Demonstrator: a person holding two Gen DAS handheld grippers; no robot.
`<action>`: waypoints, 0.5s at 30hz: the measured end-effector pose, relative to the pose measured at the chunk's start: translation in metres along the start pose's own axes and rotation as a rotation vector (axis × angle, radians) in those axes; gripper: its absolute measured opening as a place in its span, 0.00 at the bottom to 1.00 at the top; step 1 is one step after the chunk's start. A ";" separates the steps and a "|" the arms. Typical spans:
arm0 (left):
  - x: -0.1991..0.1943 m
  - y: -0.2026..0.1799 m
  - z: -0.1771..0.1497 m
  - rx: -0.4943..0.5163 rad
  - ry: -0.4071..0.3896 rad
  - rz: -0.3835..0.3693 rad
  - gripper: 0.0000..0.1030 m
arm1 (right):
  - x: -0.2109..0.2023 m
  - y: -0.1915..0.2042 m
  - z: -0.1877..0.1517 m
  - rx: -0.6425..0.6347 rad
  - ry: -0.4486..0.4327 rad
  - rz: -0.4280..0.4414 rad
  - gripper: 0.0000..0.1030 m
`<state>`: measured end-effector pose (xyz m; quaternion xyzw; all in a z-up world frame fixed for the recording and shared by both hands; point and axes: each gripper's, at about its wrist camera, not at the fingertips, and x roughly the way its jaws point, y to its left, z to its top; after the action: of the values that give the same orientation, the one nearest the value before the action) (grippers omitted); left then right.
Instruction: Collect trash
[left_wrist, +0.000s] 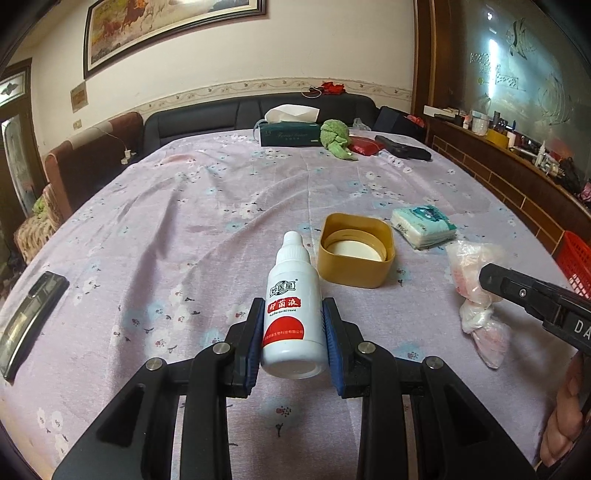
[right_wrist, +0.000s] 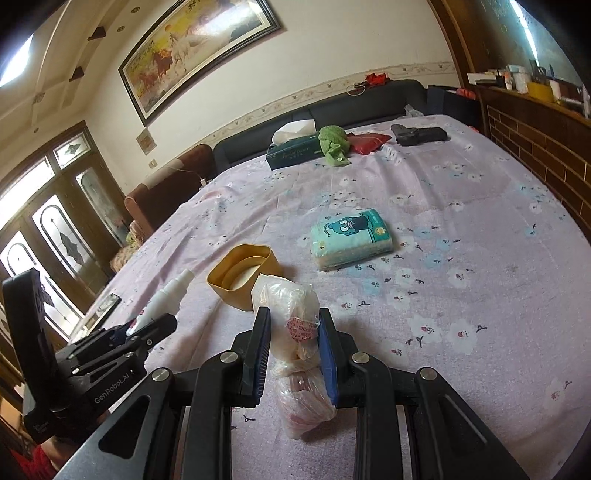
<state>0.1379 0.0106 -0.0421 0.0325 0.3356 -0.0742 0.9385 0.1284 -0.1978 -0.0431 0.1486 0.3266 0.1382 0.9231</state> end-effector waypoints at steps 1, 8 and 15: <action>0.000 -0.001 0.000 0.004 -0.002 0.004 0.28 | 0.000 0.001 0.000 -0.006 -0.001 -0.008 0.26; -0.001 -0.001 0.000 0.010 -0.006 0.011 0.28 | 0.001 0.009 -0.001 -0.055 -0.011 -0.047 0.26; -0.001 0.000 -0.001 0.009 -0.002 0.010 0.28 | 0.001 0.008 -0.001 -0.049 -0.011 -0.050 0.26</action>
<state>0.1365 0.0104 -0.0420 0.0382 0.3340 -0.0711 0.9391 0.1275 -0.1902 -0.0417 0.1187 0.3217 0.1224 0.9314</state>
